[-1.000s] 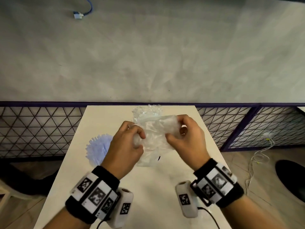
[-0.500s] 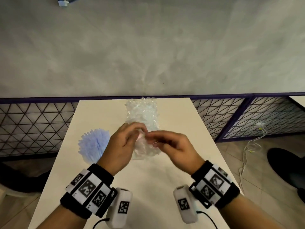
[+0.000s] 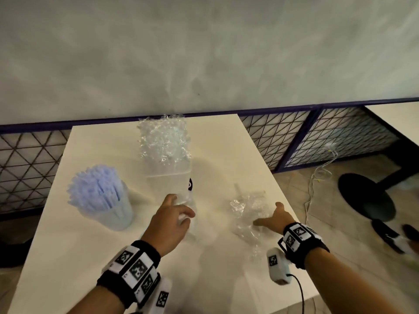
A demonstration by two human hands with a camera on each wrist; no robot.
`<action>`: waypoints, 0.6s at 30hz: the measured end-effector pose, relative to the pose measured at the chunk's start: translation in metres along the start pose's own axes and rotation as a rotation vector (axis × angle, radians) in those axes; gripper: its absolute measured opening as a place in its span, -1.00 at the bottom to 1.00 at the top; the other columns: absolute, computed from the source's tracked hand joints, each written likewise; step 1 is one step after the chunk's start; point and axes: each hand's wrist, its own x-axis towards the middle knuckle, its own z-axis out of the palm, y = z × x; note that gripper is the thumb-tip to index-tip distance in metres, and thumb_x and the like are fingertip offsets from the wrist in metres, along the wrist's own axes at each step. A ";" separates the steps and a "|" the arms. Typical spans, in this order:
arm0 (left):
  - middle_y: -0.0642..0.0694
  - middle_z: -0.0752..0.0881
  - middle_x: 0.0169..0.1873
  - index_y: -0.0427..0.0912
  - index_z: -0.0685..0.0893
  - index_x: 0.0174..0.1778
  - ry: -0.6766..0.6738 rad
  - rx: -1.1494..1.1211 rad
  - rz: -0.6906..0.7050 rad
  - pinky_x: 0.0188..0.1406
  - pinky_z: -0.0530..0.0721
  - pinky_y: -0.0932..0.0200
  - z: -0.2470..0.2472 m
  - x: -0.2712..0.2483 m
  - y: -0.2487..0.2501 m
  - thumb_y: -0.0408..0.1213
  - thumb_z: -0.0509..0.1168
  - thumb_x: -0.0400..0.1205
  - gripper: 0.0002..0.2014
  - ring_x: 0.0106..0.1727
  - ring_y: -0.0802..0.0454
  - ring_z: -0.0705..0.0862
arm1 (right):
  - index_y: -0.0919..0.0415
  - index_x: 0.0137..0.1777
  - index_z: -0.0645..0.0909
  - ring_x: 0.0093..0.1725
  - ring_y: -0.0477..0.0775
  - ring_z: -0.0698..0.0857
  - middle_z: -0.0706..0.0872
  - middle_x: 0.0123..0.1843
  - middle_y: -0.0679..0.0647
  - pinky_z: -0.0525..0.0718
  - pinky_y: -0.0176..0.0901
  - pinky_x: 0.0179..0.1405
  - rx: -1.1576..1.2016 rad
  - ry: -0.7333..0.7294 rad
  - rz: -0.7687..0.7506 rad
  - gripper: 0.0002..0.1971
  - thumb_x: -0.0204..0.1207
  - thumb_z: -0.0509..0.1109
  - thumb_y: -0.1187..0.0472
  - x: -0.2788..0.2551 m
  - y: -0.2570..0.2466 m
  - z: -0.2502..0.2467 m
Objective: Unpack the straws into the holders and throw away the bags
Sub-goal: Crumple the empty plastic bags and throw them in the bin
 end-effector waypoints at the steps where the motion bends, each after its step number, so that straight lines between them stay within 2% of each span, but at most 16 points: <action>1: 0.02 0.39 0.33 0.22 0.68 -0.20 -0.015 0.004 -0.020 0.31 0.52 0.18 0.004 0.001 0.000 -0.34 0.34 0.58 -0.74 0.45 0.01 0.50 | 0.29 0.70 -0.02 0.54 0.36 0.47 0.39 0.61 0.35 0.54 0.09 0.42 0.029 -0.018 0.015 0.19 0.30 0.69 -0.12 0.002 0.005 0.004; 3: 0.02 0.39 0.29 0.23 0.65 -0.22 -0.057 0.003 -0.053 0.31 0.50 0.21 0.014 0.004 -0.001 -0.31 0.35 0.58 -0.74 0.46 0.00 0.49 | 0.34 0.64 0.14 0.48 0.30 0.55 0.51 0.52 0.29 0.57 -0.04 0.26 0.022 -0.016 0.032 0.07 0.31 0.70 -0.05 0.003 0.014 0.010; 4: 0.03 0.38 0.26 0.21 0.67 -0.21 -0.080 -0.001 -0.075 0.30 0.47 0.25 0.020 0.005 -0.001 -0.27 0.36 0.57 -0.80 0.46 0.01 0.49 | 0.31 0.58 0.30 0.41 0.25 0.61 0.58 0.45 0.25 0.58 -0.09 0.19 0.011 -0.018 0.024 -0.06 0.31 0.69 -0.04 0.005 0.018 0.013; 6: 0.02 0.36 0.30 0.12 0.72 -0.15 -0.121 -0.034 -0.148 0.33 0.44 0.25 0.028 0.005 0.001 -0.12 0.42 0.54 -0.97 0.47 0.03 0.48 | 0.23 0.24 0.65 0.07 0.11 0.73 0.74 0.13 0.17 0.61 -0.11 0.02 0.138 -0.082 -0.047 -0.49 0.36 0.67 0.04 0.007 0.023 0.017; 7: 0.03 0.34 0.33 0.07 0.75 -0.11 -0.140 -0.060 -0.181 0.35 0.43 0.22 0.031 0.004 0.001 -0.03 0.45 0.50 -0.88 0.48 0.06 0.46 | 0.22 0.06 0.71 -0.11 0.06 0.74 0.76 -0.03 0.15 0.63 -0.12 -0.06 0.294 -0.140 -0.091 -0.71 0.43 0.64 0.12 0.004 0.023 0.016; 9: 0.10 0.27 0.31 0.00 0.76 -0.01 -0.155 -0.132 -0.259 0.35 0.40 0.20 0.034 0.003 0.002 0.14 0.50 0.42 -0.65 0.45 0.13 0.41 | 0.26 -0.05 0.68 -0.22 0.06 0.77 0.75 -0.12 0.16 0.70 -0.11 -0.19 0.607 -0.234 -0.156 -0.92 0.55 0.52 0.27 -0.008 0.017 0.009; 12: 0.11 0.24 0.32 0.00 0.75 0.06 -0.171 -0.235 -0.315 0.29 0.33 0.24 0.030 0.002 0.005 0.27 0.50 0.31 -0.47 0.48 0.20 0.29 | 0.36 -0.02 0.61 -0.21 0.22 0.82 0.80 0.02 0.34 0.69 -0.19 -0.43 0.874 -0.345 -0.303 -0.94 0.59 0.45 0.41 -0.036 0.004 -0.009; 15: 0.12 0.22 0.43 0.12 0.78 -0.01 -0.276 -0.317 -0.295 0.39 0.28 0.19 0.022 0.002 0.012 0.44 0.46 0.17 -0.40 0.53 0.27 0.21 | 0.33 -0.02 0.57 -0.23 0.22 0.82 0.80 0.12 0.38 0.68 -0.22 -0.43 0.979 -0.427 -0.405 -0.94 0.59 0.40 0.44 -0.061 -0.010 -0.022; 17: 0.20 0.20 0.45 0.23 0.80 -0.09 -0.344 -0.426 -0.286 0.51 0.37 0.05 0.019 0.003 0.018 0.48 0.48 0.05 -0.40 0.55 0.20 0.31 | 0.28 0.06 0.58 -0.26 0.20 0.83 0.82 0.09 0.36 0.71 -0.22 -0.40 1.036 -0.445 -0.451 -0.86 0.57 0.40 0.45 -0.073 -0.018 -0.028; 18: 0.22 0.22 0.45 0.22 0.80 -0.08 -0.379 -0.492 -0.279 0.51 0.44 -0.04 0.018 0.003 0.020 0.46 0.50 0.04 -0.39 0.52 0.16 0.39 | 0.25 0.13 0.59 -0.27 0.20 0.83 0.82 0.07 0.34 0.71 -0.22 -0.40 1.053 -0.451 -0.474 -0.80 0.56 0.40 0.45 -0.077 -0.021 -0.031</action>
